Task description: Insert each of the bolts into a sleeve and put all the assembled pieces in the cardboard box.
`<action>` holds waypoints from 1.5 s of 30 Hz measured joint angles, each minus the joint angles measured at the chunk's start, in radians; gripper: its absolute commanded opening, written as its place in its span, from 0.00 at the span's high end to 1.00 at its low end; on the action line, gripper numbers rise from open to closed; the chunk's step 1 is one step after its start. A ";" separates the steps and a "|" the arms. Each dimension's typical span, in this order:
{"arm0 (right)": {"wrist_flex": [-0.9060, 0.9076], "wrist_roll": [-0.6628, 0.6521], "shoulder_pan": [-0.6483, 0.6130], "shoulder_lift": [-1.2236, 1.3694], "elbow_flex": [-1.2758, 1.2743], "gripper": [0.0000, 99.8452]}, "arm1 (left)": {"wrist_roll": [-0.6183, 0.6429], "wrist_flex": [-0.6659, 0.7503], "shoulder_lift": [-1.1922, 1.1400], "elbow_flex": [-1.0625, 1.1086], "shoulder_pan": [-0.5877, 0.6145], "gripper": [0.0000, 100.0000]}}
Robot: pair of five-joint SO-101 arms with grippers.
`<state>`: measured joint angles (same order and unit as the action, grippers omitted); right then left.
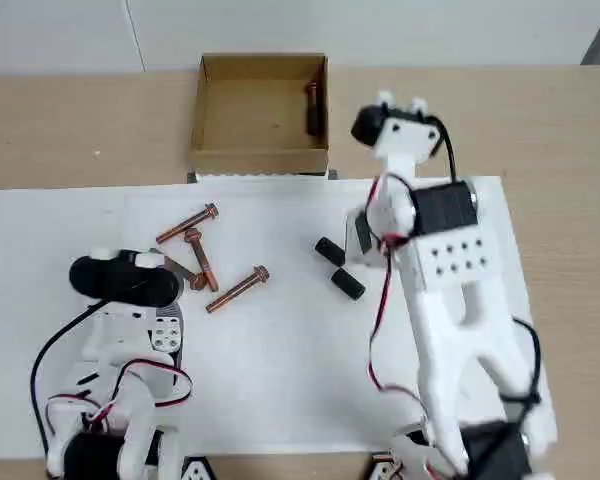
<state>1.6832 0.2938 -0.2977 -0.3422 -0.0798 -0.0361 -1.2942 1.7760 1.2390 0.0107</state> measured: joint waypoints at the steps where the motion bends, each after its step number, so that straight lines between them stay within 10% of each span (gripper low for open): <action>1: -0.009 0.000 -0.002 -0.037 -0.049 1.00 | 0.000 0.000 -0.018 -0.017 0.000 1.00; 17: -0.198 0.000 -0.003 -0.493 -0.600 1.00 | -0.026 -0.167 -0.829 -0.569 -0.138 1.00; 29: -0.232 0.000 -0.003 -0.571 -0.704 1.00 | -0.321 -0.184 -1.344 -0.638 -0.138 1.00; 45: -0.327 0.000 -0.002 -0.609 -0.763 1.00 | -0.419 -0.184 -1.731 -0.895 -0.238 0.90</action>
<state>1.3564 0.2938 -0.2992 -0.9513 -0.8424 -0.4549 -1.4784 0.0453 0.3445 -0.2271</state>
